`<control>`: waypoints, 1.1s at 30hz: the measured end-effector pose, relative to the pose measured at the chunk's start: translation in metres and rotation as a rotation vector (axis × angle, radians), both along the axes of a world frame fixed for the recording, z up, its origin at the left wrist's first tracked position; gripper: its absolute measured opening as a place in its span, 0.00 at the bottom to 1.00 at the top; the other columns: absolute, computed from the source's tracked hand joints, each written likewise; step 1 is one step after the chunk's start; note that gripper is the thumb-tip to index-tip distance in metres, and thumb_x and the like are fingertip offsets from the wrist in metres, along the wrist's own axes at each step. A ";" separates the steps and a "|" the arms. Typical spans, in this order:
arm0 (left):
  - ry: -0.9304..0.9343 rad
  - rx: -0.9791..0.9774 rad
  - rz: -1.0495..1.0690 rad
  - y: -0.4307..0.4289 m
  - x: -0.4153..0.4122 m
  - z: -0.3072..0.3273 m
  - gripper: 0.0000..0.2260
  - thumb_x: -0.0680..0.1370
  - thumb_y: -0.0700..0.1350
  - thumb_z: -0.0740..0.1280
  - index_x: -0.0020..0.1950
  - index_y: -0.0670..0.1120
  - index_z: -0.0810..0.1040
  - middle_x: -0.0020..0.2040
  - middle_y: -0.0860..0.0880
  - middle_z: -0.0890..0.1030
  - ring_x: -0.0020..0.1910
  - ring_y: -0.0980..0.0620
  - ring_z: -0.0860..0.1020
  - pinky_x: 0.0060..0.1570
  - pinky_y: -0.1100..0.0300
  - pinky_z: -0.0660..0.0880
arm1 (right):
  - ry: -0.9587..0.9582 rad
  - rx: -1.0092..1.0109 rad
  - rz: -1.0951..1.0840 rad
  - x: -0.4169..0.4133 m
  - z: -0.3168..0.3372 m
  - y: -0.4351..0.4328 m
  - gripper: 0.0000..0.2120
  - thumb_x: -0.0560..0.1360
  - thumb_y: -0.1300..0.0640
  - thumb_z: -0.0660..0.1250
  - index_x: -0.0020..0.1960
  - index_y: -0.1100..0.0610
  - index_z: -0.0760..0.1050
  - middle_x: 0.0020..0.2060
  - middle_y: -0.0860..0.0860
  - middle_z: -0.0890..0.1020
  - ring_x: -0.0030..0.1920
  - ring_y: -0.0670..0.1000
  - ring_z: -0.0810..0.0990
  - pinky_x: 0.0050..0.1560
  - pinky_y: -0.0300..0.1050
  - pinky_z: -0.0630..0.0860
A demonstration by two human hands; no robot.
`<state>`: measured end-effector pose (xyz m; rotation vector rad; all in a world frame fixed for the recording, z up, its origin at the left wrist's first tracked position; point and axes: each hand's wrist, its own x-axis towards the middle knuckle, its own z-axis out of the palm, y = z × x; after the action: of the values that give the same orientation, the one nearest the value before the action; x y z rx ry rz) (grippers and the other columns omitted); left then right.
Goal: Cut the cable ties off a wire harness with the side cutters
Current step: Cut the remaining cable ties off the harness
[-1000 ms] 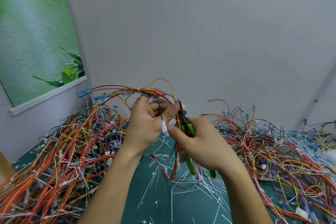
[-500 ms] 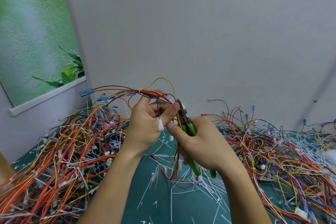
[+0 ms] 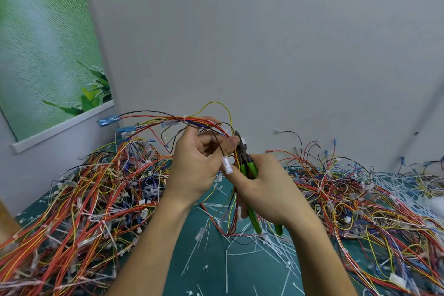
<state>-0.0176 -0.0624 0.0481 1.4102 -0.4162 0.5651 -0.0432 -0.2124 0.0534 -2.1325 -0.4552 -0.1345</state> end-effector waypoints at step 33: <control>0.005 0.020 -0.039 0.008 0.001 0.000 0.19 0.70 0.51 0.76 0.57 0.53 0.74 0.42 0.51 0.86 0.41 0.54 0.85 0.43 0.64 0.79 | -0.042 0.038 0.027 -0.001 -0.002 0.006 0.26 0.81 0.41 0.66 0.38 0.62 0.69 0.28 0.62 0.79 0.25 0.53 0.82 0.32 0.54 0.79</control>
<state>-0.0165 -0.0544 0.0481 1.4194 -0.4454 0.5267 -0.0443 -0.2065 0.0513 -2.0888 -0.5020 -0.1717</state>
